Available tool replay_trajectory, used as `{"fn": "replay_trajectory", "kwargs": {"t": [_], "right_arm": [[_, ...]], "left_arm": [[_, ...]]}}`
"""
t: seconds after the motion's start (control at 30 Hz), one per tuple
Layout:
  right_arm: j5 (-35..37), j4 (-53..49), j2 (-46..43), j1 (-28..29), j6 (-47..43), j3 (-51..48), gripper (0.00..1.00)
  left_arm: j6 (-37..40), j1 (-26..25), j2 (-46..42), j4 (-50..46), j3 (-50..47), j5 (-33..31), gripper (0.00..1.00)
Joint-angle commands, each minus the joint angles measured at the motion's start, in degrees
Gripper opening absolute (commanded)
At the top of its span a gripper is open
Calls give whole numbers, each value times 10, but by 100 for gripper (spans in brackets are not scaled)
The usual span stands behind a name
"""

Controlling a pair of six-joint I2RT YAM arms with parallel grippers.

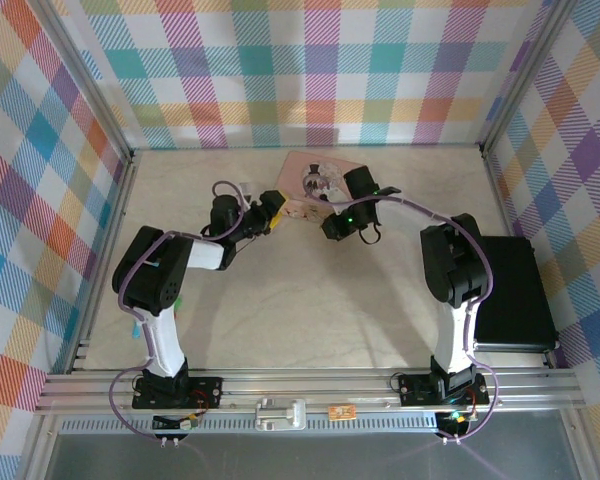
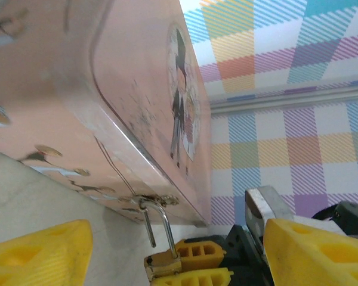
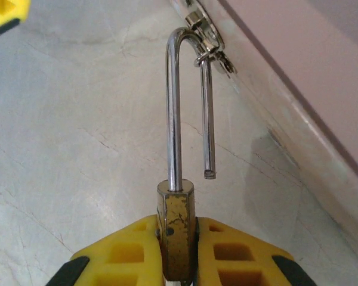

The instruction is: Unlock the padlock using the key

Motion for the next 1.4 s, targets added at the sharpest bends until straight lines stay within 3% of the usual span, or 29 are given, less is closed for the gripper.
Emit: {"fn": "replay_trajectory", "kwargs": {"t": [0.0,0.2,0.4,0.7,1.0,1.23,1.37], "right_arm": [[-21,-46,10,-1,-51,24,0],[-51,-47,20,-1,-40,19,0],[-88,-51,27,-1,-30,17,0],[-92,-39,31,0,-20,8,0],[-85,-25,24,0,-12,-3,0],[-91,-22,15,0,-7,-2,0],[-92,-22,14,0,-8,-5,0]], "left_arm": [[-15,-39,28,37,-13,-21,68],[-69,-90,84,88,5,-77,54],[-41,-108,81,30,25,-126,52],[-55,-114,97,28,52,-159,50],[-49,-122,111,11,72,-155,24],[-52,-127,127,6,73,-151,21],[-52,-127,133,9,78,-149,0]]}}
